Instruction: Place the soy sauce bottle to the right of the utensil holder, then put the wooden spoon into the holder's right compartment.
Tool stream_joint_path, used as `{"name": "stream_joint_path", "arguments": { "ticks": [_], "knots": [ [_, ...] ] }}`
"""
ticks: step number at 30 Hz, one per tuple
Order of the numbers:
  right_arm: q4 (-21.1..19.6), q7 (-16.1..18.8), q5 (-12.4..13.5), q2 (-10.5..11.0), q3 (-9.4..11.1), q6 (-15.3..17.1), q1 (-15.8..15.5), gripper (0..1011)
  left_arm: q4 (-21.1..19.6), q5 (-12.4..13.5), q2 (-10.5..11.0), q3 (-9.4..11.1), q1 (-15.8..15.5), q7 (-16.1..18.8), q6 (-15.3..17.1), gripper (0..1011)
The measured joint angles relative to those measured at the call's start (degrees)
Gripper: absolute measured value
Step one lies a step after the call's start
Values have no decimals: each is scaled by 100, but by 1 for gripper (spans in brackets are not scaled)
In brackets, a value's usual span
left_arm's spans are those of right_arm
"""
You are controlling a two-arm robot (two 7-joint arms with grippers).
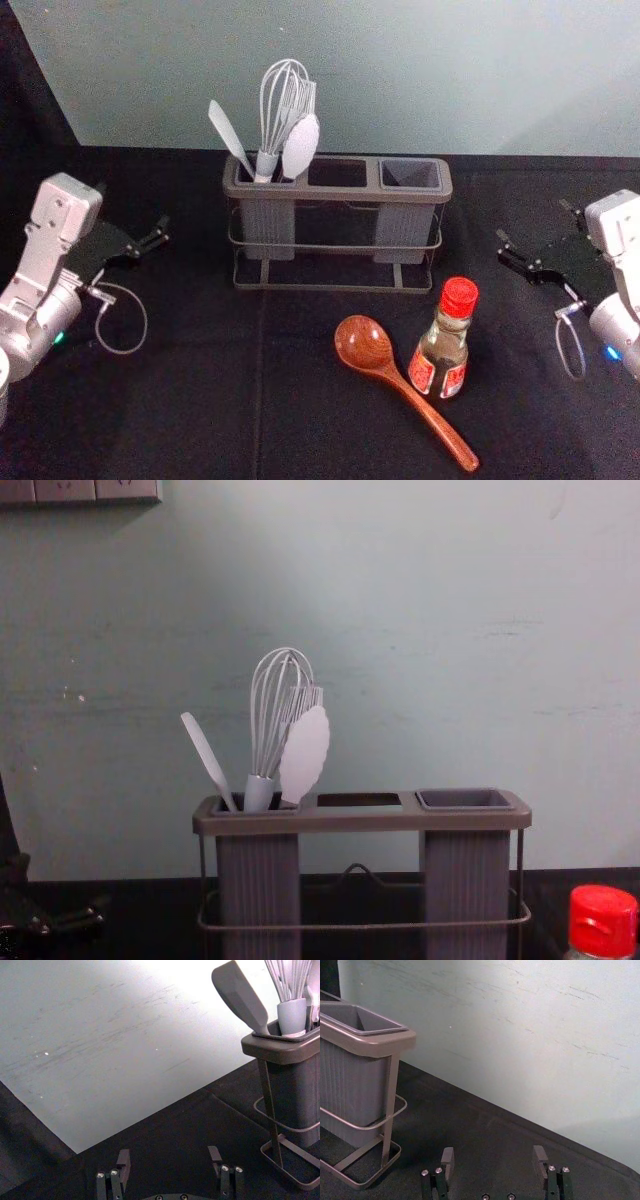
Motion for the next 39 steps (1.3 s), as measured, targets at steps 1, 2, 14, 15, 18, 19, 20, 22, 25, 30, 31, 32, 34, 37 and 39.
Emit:
{"name": "stream_joint_path", "arguments": {
  "ticks": [1, 2, 14, 15, 18, 19, 20, 22, 25, 30, 31, 32, 34, 37, 39],
  "knots": [
    [0, 0, 0, 0, 0, 0, 0, 1002, 0, 0, 0, 0, 0, 0, 0, 1011],
    [0, 0, 0, 0, 0, 0, 0, 1002, 0, 0, 0, 0, 0, 0, 0, 1010],
    [0, 0, 0, 0, 0, 0, 0, 1002, 0, 0, 0, 0, 0, 0, 0, 1011],
    [0, 0, 0, 0, 0, 0, 0, 1002, 0, 0, 0, 0, 0, 0, 0, 1011],
    [0, 0, 0, 0, 0, 0, 0, 1002, 0, 0, 0, 0, 0, 0, 0, 1011],
    [0, 0, 0, 0, 0, 0, 0, 1003, 0, 0, 0, 0, 0, 0, 0, 1011],
    [0, 0, 0, 0, 0, 0, 0, 1002, 0, 0, 0, 0, 0, 0, 0, 1011],
    [0, 0, 0, 0, 0, 0, 0, 1002, 0, 0, 0, 0, 0, 0, 0, 1011],
    [0, 0, 0, 0, 0, 0, 0, 1002, 0, 0, 0, 0, 0, 0, 0, 1011],
    [0, 0, 0, 0, 0, 0, 0, 1003, 0, 0, 0, 0, 0, 0, 0, 1011],
    [0, 0, 0, 0, 0, 0, 0, 1003, 0, 0, 0, 0, 0, 0, 0, 1011],
    [0, 0, 0, 0, 0, 0, 0, 1002, 0, 0, 0, 0, 0, 0, 0, 1011],
    [0, 0, 0, 0, 0, 0, 0, 1002, 0, 0, 0, 0, 0, 0, 0, 1011],
    [0, 0, 0, 0, 0, 0, 0, 1002, 0, 0, 0, 0, 0, 0, 0, 1011],
    [0, 0, 0, 0, 0, 0, 0, 1002, 0, 0, 0, 0, 0, 0, 0, 1011]
  ]
}}
